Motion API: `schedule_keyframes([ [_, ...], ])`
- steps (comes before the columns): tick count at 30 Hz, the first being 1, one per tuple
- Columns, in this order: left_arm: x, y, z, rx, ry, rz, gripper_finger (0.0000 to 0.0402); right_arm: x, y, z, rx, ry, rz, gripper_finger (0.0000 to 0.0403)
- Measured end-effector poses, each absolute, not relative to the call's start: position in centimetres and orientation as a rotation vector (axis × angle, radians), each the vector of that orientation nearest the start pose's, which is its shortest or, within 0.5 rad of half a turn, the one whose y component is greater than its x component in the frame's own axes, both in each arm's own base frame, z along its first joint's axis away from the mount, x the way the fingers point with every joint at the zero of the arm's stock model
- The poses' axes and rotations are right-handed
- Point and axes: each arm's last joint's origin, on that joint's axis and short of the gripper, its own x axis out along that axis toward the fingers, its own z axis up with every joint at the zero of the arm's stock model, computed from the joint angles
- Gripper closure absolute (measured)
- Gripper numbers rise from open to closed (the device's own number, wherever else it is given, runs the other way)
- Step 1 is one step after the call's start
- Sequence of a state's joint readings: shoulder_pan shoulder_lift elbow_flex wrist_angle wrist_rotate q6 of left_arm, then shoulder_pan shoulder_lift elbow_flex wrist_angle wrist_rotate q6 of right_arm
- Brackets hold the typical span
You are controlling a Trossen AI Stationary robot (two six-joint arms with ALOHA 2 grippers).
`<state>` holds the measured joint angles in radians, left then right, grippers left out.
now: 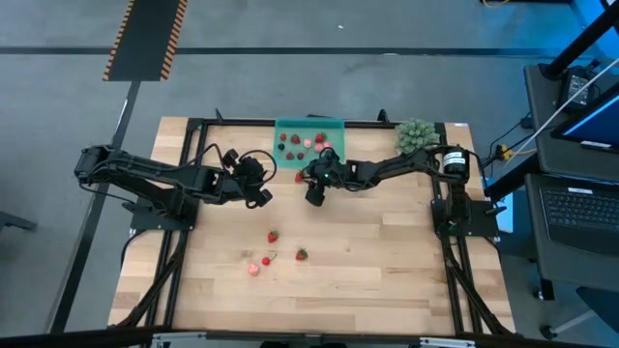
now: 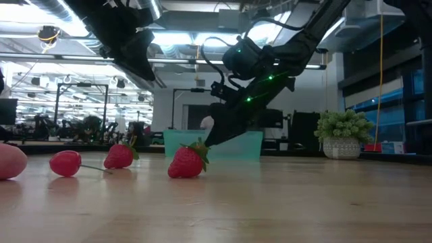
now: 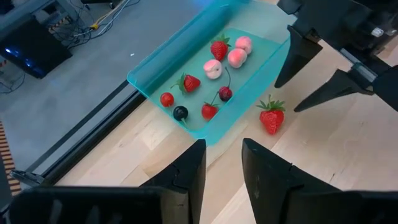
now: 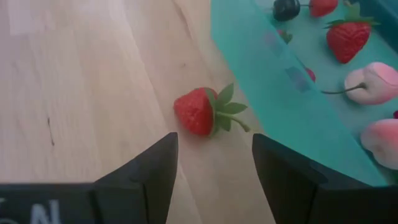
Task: Pick and placing Produce into tupperware
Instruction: Put the red strawberry into the green container
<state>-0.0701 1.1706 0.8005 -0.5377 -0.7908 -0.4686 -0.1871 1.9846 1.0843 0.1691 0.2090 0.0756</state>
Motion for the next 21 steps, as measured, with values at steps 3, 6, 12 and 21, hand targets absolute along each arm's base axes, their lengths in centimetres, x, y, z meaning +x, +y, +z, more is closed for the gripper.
schedule_keyframes([
  [3, 22.2, 0.5, 24.5, -0.036, 0.659, 0.841, 0.0311, 38.9, -8.0, 12.7, 0.066, 0.715, -0.402, 0.0194],
  [6, 22.2, 0.5, 24.5, -0.036, 0.659, 0.841, 0.0316, 39.0, -7.9, 12.5, 0.089, 0.714, -0.387, 0.0194],
  [12, 22.2, 0.5, 24.5, -0.036, 0.659, 0.841, 0.0321, 39.0, -8.4, 12.4, 0.114, 0.699, -0.404, 0.0194],
  [21, 22.2, 0.5, 24.5, -0.036, 0.659, 0.841, 0.0307, 39.1, -9.2, 12.4, 0.146, 0.667, -0.394, 0.0194],
])
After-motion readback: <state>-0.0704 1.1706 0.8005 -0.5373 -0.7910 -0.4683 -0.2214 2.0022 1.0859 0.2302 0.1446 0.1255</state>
